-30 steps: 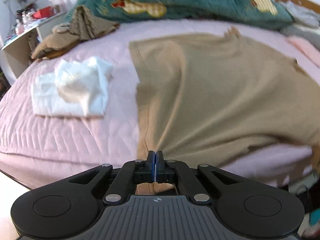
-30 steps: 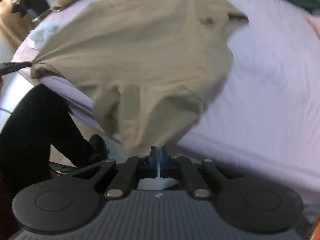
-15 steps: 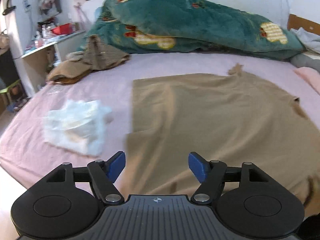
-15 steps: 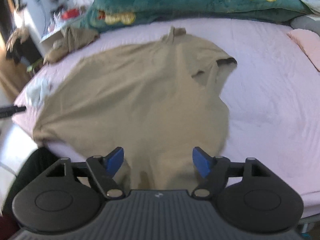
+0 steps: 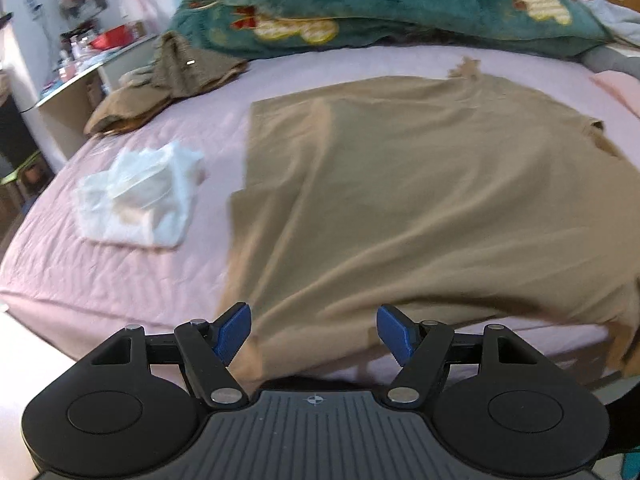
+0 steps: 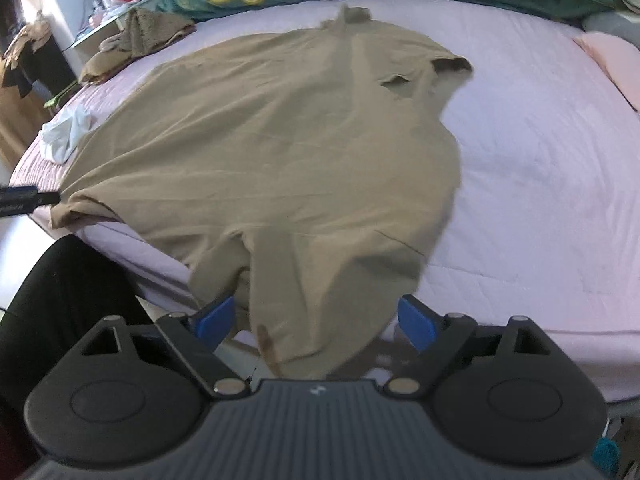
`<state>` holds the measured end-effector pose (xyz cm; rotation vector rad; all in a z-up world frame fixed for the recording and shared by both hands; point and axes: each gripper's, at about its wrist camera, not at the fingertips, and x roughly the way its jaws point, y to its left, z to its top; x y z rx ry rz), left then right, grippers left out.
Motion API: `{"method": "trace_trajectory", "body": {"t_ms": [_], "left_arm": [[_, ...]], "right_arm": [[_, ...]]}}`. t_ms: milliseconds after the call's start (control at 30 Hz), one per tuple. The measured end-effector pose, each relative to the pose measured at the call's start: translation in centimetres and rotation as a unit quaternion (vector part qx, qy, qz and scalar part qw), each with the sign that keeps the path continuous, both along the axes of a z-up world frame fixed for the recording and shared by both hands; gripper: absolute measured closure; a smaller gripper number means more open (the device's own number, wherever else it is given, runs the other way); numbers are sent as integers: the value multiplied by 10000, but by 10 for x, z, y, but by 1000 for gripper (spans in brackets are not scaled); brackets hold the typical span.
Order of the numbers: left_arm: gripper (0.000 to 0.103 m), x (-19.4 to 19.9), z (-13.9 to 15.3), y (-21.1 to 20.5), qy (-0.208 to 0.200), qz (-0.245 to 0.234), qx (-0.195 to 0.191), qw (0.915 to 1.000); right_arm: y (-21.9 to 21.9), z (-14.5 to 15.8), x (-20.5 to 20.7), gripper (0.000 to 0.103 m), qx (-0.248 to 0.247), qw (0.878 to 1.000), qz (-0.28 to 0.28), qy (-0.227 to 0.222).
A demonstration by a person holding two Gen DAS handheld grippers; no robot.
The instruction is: Fold clothes
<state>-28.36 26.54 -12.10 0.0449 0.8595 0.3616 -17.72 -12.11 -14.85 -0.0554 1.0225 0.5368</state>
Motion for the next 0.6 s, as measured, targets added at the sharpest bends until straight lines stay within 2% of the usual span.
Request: {"method": "trace_trajectory", "body": {"t_ms": [100,200,367,567,600], "left_arm": [[32,-10,-2,12,82,105,200,9997],[32,-8,-8,18,238,-9,450,9987],[32,-3,-20,25,376,-164,266,9988],[32,11,-41,37,406,-186,-249,9987],[31,13,-46,41,381,-180,-320,9986]], "right_arm": [[6,-11,-1,11,-74,9999,17,102],[15,-23,-2,11,-163,9997,59,185],[27,-33,0,11,-234,9994,41,248],[44,-43,10,11,-379,9988,2,299],[47,-45,12,7,-412,9987,-8,316]]}}
